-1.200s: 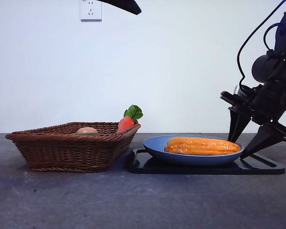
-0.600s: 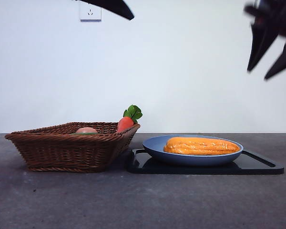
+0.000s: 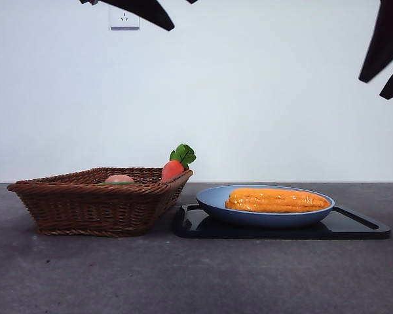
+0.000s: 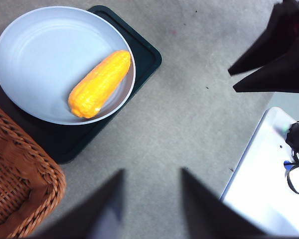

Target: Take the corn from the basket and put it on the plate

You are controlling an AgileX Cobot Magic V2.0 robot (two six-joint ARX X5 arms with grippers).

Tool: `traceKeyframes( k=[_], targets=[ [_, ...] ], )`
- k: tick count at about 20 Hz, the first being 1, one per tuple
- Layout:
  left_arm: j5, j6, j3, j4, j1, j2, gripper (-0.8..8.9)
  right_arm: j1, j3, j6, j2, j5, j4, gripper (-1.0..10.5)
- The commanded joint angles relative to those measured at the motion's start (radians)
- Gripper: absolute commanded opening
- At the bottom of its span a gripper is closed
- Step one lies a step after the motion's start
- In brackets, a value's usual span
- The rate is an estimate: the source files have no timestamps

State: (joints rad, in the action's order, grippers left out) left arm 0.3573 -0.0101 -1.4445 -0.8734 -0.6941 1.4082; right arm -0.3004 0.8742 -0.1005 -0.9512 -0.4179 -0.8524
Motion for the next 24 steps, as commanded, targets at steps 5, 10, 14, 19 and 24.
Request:
traceKeyframes(
  k=[5,10,14,19,24],
  targets=[
    [0.0,-0.008,-0.023,-0.001,-0.005,0.008,0.07,-0.003,-0.057,0.007,0.045,0.001,0.056,0.0],
    [0.0,-0.008,-0.023,0.016,-0.005,0.008,0.08,-0.003,-0.056,0.008,0.045,0.001,0.068,0.0],
    [0.0,-0.008,-0.023,0.072,-0.006,0.008,0.08,-0.003,-0.056,0.008,0.045,0.001,0.068,0.0],
    [0.0,-0.008,-0.023,0.168,0.001,0.003,0.08,-0.003,-0.056,0.008,0.045,0.001,0.068,0.0],
    [-0.006,-0.186,0.0,0.226,0.108,-0.12,0.08,-0.003,-0.056,0.008,0.045,0.0,0.068,0.0]
  ],
)
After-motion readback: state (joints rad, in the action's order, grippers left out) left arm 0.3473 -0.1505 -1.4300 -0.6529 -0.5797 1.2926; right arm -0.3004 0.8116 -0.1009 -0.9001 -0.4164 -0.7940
